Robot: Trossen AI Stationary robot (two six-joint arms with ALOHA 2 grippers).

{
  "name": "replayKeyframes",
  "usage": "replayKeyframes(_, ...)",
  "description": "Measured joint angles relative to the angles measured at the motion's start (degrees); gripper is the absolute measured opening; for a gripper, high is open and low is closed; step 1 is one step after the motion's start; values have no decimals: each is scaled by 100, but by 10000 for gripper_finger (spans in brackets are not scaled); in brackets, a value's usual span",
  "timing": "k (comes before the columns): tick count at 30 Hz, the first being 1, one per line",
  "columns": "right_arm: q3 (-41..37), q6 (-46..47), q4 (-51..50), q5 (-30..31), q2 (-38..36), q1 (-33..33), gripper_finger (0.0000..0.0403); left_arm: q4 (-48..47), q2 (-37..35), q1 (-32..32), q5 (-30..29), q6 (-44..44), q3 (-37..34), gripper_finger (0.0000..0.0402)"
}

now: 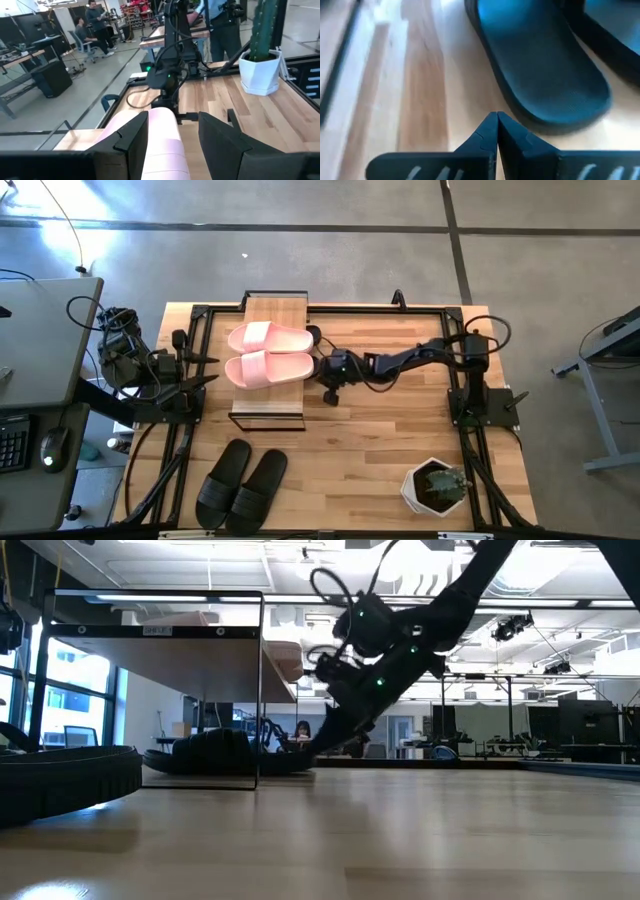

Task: Pick and place slides into the shelf
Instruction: Put the black slide under the shelf

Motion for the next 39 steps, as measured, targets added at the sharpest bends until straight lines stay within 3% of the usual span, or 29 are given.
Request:
replayKeyframes(4,-178,340,756,188,136,119,0,-25,2,0,86,-104,0,156)
replayKeyframes(17,-207,495,1847,731,790,302,0,-30,2,2,156,-206,0,156)
replayKeyframes(22,-206,512,1955,1161,796,306,0,-31,2,1,215,-259,0,156)
replayKeyframes(39,-206,778,2059,1197,796,81,0,-24,2,0,359,-277,0,156)
